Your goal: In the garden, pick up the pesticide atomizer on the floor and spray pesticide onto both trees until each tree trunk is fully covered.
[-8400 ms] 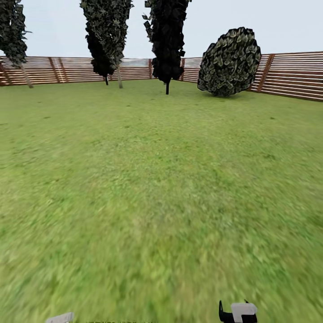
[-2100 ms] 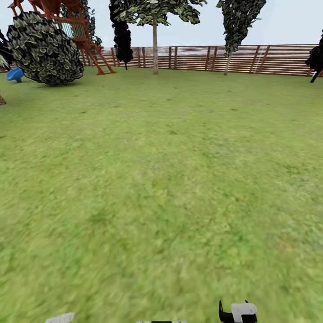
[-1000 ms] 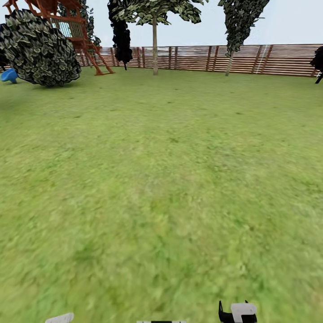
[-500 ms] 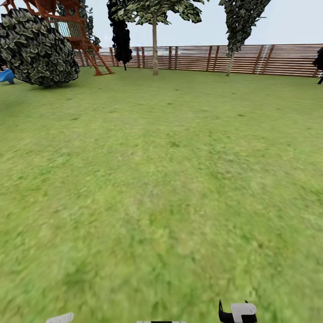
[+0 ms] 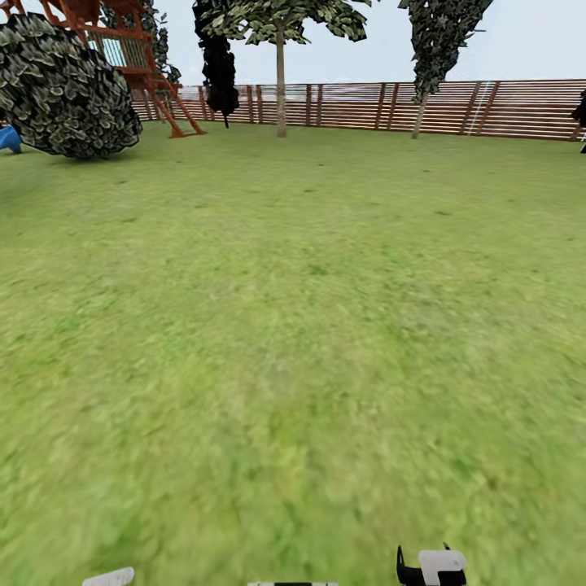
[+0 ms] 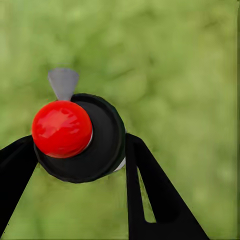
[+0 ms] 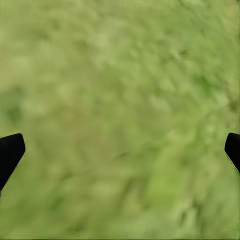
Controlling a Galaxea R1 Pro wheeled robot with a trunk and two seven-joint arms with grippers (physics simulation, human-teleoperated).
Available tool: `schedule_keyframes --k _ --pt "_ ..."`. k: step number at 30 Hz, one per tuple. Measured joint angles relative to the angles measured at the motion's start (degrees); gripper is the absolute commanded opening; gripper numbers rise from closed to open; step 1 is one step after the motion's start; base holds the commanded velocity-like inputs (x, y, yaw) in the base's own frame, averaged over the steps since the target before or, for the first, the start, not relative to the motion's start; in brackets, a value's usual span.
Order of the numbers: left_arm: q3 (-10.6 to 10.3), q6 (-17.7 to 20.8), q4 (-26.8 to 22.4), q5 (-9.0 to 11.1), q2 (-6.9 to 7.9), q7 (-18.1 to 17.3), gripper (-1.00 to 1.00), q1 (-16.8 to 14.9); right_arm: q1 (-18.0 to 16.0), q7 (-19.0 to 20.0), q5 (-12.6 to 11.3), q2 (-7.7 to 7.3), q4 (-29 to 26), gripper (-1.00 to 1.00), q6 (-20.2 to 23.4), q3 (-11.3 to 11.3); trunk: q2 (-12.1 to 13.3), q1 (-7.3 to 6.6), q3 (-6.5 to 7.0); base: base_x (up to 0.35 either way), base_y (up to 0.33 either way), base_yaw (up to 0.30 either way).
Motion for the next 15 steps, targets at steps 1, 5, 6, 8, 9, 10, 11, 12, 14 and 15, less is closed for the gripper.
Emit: schedule_keyframes --k 1,5,6,8,9,10,11,12,14,15 --pt "0.0 0.0 0.0 0.0 0.00 0.0 -1.00 0.0 0.0 0.0 0.0 0.00 0.0 1.00 0.0 0.0 0.0 0.00 0.00 0.339 0.000 0.000" --pt "0.0 0.0 0.0 0.0 0.00 0.0 -1.00 0.0 0.0 0.0 0.0 0.00 0.0 1.00 0.0 0.0 0.0 0.00 0.00 0.339 0.000 0.000" --pt "0.0 0.0 0.0 0.0 0.00 0.0 -1.00 0.0 0.0 0.0 0.0 0.00 0.0 1.00 0.0 0.0 0.0 0.00 0.00 0.339 0.000 0.000" --pt "0.0 0.0 0.0 0.0 0.00 0.0 -1.00 0.0 0.0 0.0 0.0 0.00 0.0 1.00 0.0 0.0 0.0 0.00 0.00 0.339 0.000 0.000" --pt "0.0 0.0 0.0 0.0 0.00 0.0 -1.00 0.0 0.0 0.0 0.0 0.00 0.0 1.00 0.0 0.0 0.0 0.00 0.00 0.339 0.000 0.000" --pt "0.0 0.0 0.0 0.0 0.00 0.0 -1.00 0.0 0.0 0.0 0.0 0.00 0.0 1.00 0.0 0.0 0.0 0.00 0.00 0.339 0.000 0.000" --pt "0.0 0.0 0.0 0.0 0.00 0.0 -1.00 0.0 0.0 0.0 0.0 0.00 0.0 1.00 0.0 0.0 0.0 0.00 0.00 0.339 0.000 0.000" --pt "0.0 0.0 0.0 0.0 0.00 0.0 -1.00 0.0 0.0 0.0 0.0 0.00 0.0 1.00 0.0 0.0 0.0 0.00 0.00 0.339 0.000 0.000" --pt "0.0 0.0 0.0 0.0 0.00 0.0 -1.00 0.0 0.0 0.0 0.0 0.00 0.0 1.00 0.0 0.0 0.0 0.00 0.00 0.339 0.000 0.000" --pt "0.0 0.0 0.0 0.0 0.00 0.0 -1.00 0.0 0.0 0.0 0.0 0.00 0.0 1.00 0.0 0.0 0.0 0.00 0.00 0.339 0.000 0.000"
